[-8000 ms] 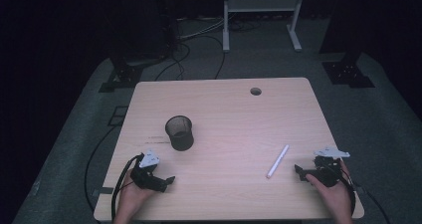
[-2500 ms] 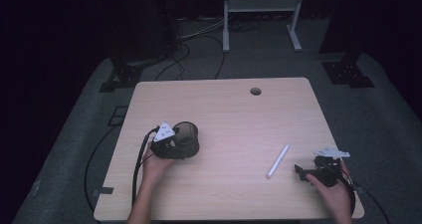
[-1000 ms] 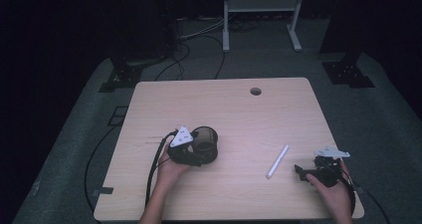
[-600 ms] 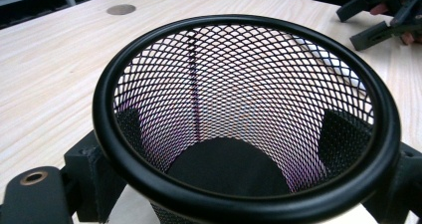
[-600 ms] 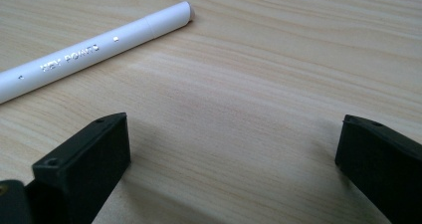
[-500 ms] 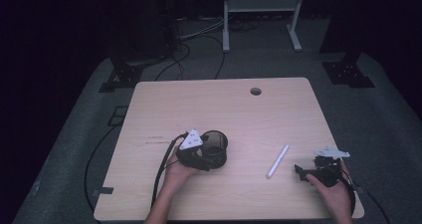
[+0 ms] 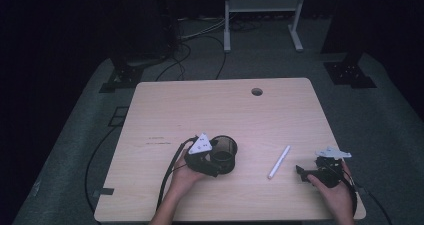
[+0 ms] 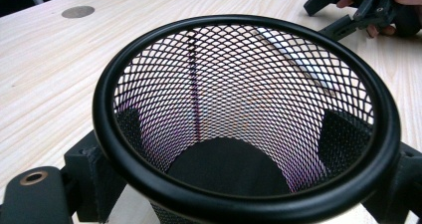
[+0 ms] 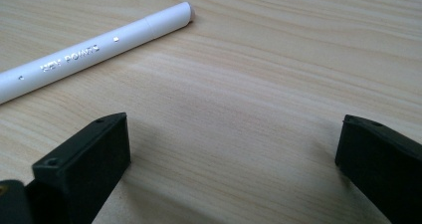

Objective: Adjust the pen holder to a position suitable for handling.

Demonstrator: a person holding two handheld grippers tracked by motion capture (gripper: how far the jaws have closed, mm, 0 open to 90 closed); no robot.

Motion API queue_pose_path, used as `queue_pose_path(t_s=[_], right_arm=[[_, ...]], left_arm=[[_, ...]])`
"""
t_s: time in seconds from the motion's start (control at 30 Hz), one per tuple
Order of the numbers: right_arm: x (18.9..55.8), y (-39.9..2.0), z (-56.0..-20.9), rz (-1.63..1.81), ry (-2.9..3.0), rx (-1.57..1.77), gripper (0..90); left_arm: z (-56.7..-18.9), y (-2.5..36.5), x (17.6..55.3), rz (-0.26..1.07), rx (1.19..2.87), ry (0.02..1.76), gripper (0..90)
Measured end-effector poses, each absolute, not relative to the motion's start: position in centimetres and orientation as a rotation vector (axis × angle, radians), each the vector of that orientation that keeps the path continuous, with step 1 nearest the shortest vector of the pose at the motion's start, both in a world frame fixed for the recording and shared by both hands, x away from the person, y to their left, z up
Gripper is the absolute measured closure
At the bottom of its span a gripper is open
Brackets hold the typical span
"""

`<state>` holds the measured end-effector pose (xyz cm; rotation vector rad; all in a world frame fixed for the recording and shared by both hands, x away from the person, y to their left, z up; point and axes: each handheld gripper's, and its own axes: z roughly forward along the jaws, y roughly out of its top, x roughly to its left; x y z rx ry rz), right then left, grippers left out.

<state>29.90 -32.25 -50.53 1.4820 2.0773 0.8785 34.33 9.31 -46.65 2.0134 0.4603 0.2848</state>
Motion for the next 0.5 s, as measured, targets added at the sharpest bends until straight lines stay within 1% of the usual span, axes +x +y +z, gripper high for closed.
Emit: queue_pose_path(t_s=[0.5], right_arm=[[29.9, -32.25, -50.53, 0.878, 2.077, 1.482, 0.1]], left_arm=[[-47.15, 8.27, 33.9, 0.262, 2.036, 0.428, 9.6]])
